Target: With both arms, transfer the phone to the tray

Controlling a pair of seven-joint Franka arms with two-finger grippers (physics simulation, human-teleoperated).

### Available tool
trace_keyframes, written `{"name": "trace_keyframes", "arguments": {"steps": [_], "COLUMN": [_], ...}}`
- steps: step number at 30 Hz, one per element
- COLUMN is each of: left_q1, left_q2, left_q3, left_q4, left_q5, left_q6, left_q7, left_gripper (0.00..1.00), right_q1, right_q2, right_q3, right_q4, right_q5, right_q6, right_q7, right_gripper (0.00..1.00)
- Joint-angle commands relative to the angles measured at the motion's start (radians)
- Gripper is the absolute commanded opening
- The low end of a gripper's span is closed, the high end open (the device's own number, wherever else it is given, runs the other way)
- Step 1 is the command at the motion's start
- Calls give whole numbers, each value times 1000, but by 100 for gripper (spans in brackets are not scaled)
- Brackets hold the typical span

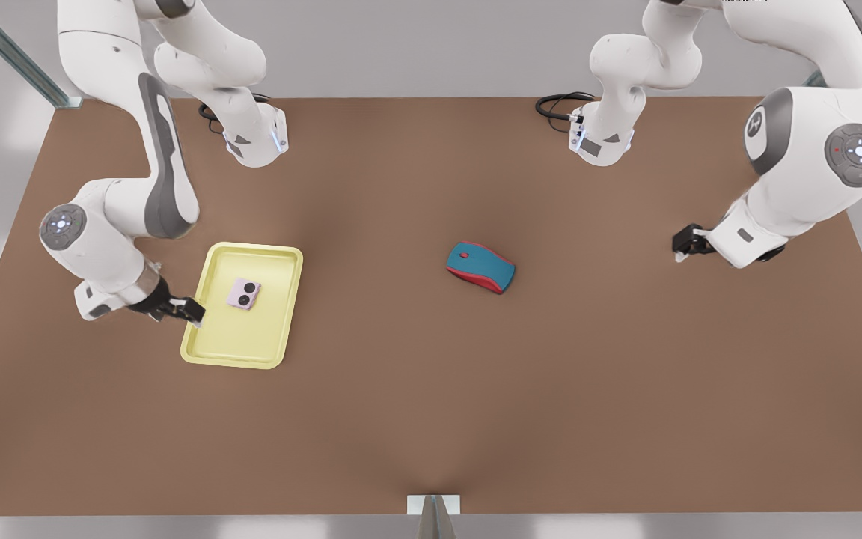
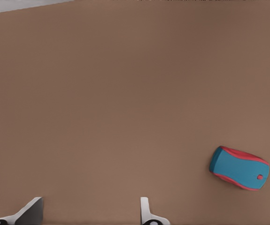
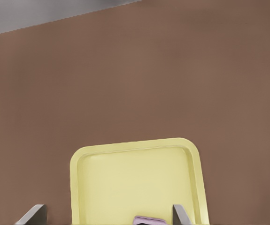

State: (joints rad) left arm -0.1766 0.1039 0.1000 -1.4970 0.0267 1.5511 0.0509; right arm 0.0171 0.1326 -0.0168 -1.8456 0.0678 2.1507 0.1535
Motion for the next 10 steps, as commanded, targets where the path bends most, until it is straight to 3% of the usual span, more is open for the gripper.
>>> {"name": "trace_keyframes", "arguments": {"steps": [1, 3, 4, 10], "left_q1": [-15, -15, -17, -17], "left_q2": [5, 17, 17, 16], "left_q3": [3, 3, 3, 10], "left_q4": [9, 11, 11, 11], "left_q5": [15, 15, 16, 29], "left_q6": [26, 27, 27, 21], "left_q7": [18, 18, 18, 18], "left_gripper": [100, 100, 100, 100], "right_q1": [-31, -23, -23, -42], "right_q2": [-39, -33, 62, 91], "right_q3": [-2, 0, 0, -6], "right_q4": [109, 295, 433, 477], "right_q5": [-17, -81, -111, -86], "right_q6": [-385, -534, -589, -612], "right_q7": [-285, -284, -282, -270], "right_gripper": [100, 100, 100, 100]}}
